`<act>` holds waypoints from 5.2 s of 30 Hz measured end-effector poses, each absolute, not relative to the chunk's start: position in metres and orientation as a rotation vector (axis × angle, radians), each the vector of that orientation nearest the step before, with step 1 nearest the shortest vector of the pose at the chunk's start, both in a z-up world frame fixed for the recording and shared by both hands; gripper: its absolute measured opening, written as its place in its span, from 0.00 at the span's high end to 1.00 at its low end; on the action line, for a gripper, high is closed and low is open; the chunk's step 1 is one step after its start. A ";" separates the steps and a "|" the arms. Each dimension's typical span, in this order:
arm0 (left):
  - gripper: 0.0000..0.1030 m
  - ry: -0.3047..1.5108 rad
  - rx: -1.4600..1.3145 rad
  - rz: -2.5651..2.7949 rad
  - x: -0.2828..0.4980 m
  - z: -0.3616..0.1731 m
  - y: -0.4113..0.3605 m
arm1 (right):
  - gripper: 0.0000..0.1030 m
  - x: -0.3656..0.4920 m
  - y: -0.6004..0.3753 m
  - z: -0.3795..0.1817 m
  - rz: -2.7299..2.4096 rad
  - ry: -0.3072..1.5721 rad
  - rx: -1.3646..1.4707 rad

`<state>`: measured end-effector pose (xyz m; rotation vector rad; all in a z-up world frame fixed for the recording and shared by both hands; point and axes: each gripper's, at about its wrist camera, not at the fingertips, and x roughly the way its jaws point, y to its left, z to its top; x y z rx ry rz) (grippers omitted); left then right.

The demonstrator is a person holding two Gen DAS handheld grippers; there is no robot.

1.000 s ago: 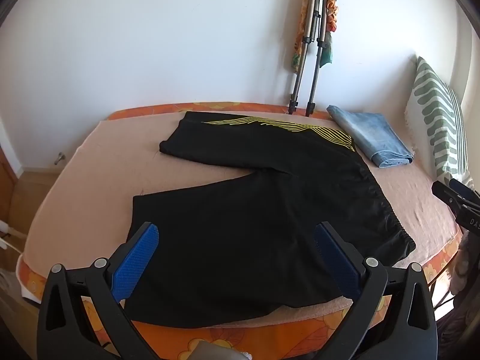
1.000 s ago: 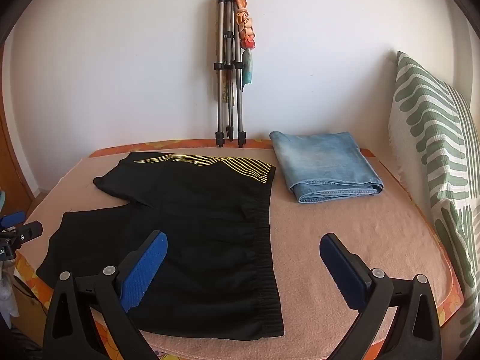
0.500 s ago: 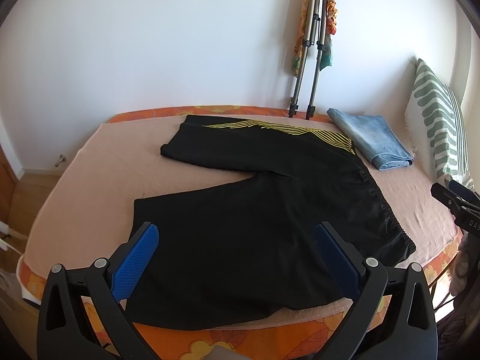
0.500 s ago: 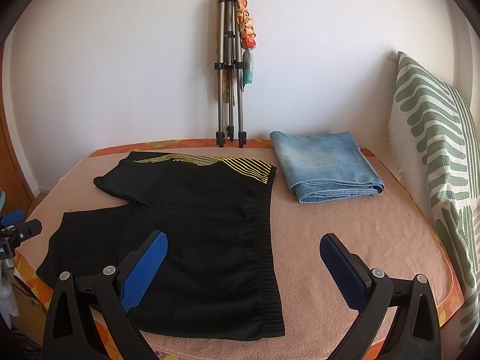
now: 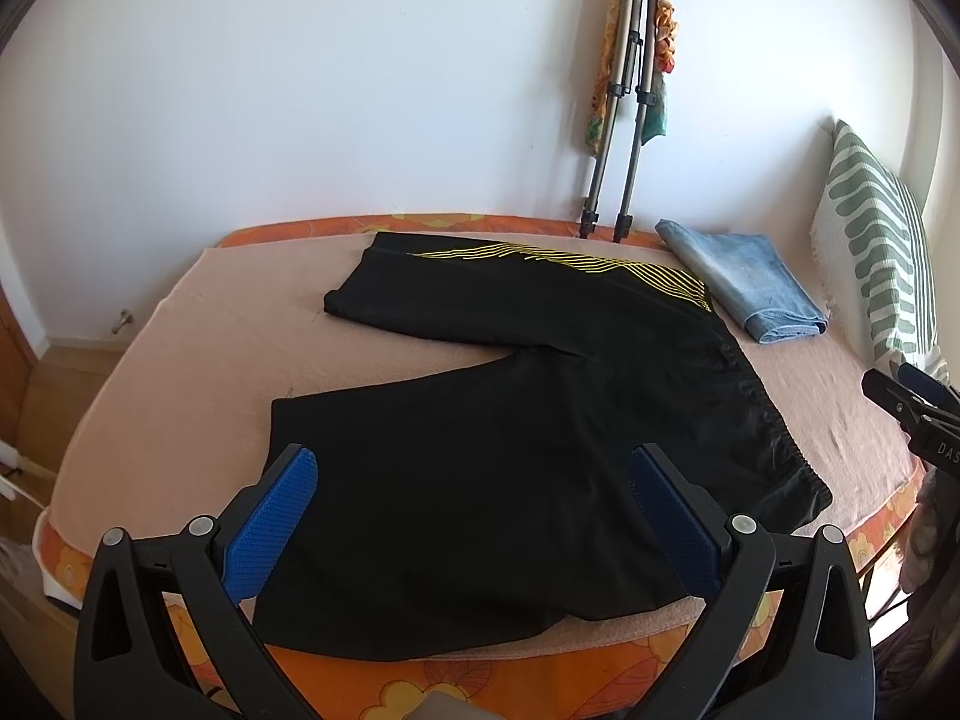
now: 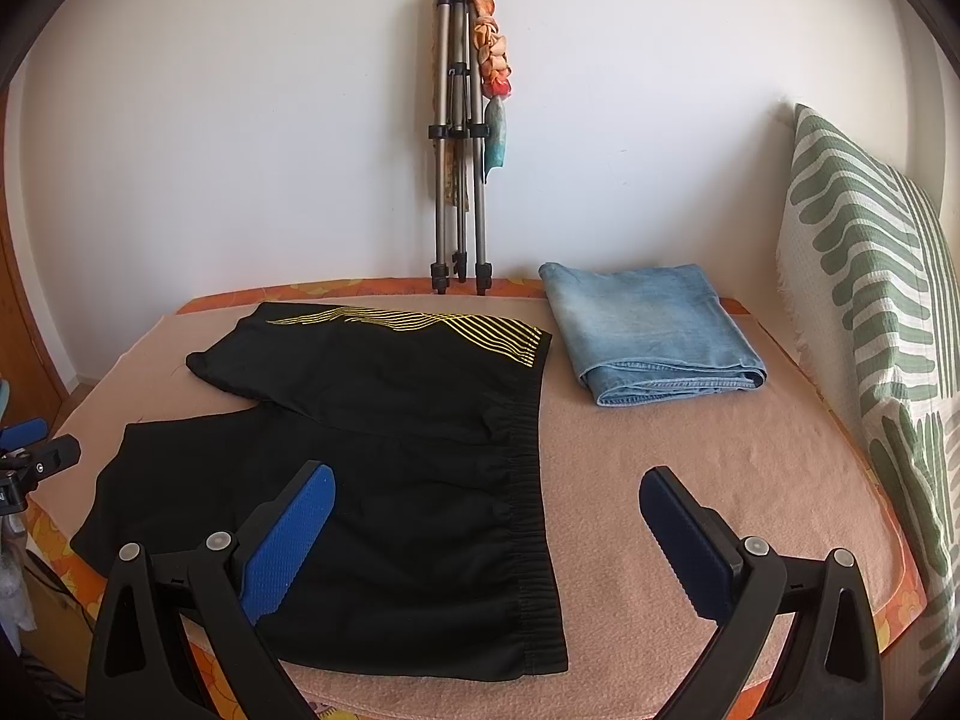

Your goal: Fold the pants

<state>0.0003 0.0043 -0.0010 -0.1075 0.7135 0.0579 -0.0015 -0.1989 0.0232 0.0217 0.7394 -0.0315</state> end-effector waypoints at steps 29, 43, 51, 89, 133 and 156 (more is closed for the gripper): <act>0.00 0.710 -0.109 0.063 0.000 -0.002 0.007 | 0.00 -0.002 -0.199 0.023 -0.031 0.739 0.020; 0.00 0.710 -0.108 0.064 -0.001 -0.002 0.007 | 0.00 -0.002 -0.199 0.023 -0.032 0.739 0.019; 0.00 0.707 -0.101 0.062 -0.001 -0.002 0.007 | 0.00 -0.002 -0.199 0.024 -0.029 0.738 0.017; 0.65 0.991 -0.020 -0.143 -0.045 -0.052 0.072 | 0.56 -0.033 -0.147 -0.047 0.569 1.013 -0.284; 0.98 1.067 0.195 -0.268 -0.031 -0.088 0.052 | 1.00 0.034 -0.124 -0.041 0.508 0.956 -0.286; 0.58 1.030 0.200 -0.229 -0.022 -0.085 0.070 | 1.00 0.051 -0.126 -0.076 0.471 1.033 -0.317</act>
